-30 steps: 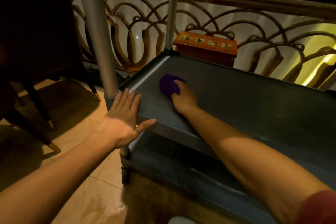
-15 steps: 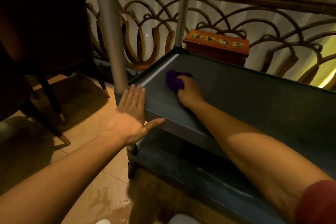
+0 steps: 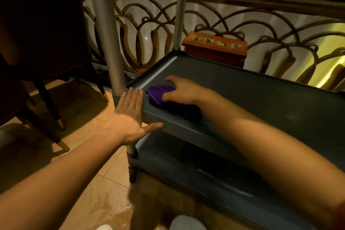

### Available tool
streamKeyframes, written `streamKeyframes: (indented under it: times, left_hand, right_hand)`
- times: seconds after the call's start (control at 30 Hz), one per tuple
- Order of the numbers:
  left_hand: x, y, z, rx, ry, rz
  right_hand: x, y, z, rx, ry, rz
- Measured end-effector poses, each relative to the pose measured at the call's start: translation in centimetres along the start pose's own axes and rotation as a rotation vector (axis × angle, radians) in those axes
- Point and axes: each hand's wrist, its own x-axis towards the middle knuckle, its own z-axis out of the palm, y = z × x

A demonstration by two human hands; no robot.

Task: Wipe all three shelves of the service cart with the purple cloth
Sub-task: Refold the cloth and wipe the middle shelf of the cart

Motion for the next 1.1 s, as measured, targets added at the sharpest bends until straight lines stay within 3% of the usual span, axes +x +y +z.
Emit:
streamKeyframes:
  times: [0.17, 0.27, 0.43, 0.57, 0.63, 0.73, 0.83, 0.9, 1.0, 1.1]
  left_hand:
    - [0.0, 0.0, -0.6, 0.046, -0.051, -0.002]
    - [0.1, 0.3, -1.3, 0.096, -0.089, 0.002]
    - [0.0, 0.8, -2.0, 0.115, -0.122, -0.022]
    - [0.2, 1.1, -2.9, 0.055, -0.234, -0.06]
    - [1.2, 1.8, -3.9, -0.136, -0.263, -0.088]
    - [3.2, 4.6, -4.5, -0.366, -0.126, -0.113]
    - [4.0, 7.9, -3.0, -0.225, -0.185, -0.118]
    - [3.5, 8.3, -2.0, -0.138, -0.174, -0.16]
    - [3.5, 8.2, -1.3, -0.131, -0.09, -0.175]
    - [3.8, 8.2, -1.2, -0.112, -0.145, -0.167]
  right_hand:
    - [0.0, -1.3, 4.4, -0.123, 0.157, -0.085]
    - [-2.2, 1.1, 3.1, -0.008, 0.075, -0.158]
    - [-8.1, 6.2, 0.3, -0.053, 0.054, -0.223]
    - [-11.7, 8.0, -3.0, 0.039, -0.128, -0.023]
    - [-11.4, 6.6, -3.7, 0.181, -0.079, 0.059]
    - [-9.6, 4.3, -2.8, -0.103, 0.244, 0.209]
    - [-8.5, 2.8, 0.8, -0.308, 0.158, 0.453]
    - [-8.3, 1.7, 3.2, -0.328, 0.175, 0.392]
    - [-7.7, 1.7, 3.9, -0.137, 0.332, 0.084]
    - [-7.5, 2.1, 3.5, -0.095, 0.259, -0.043]
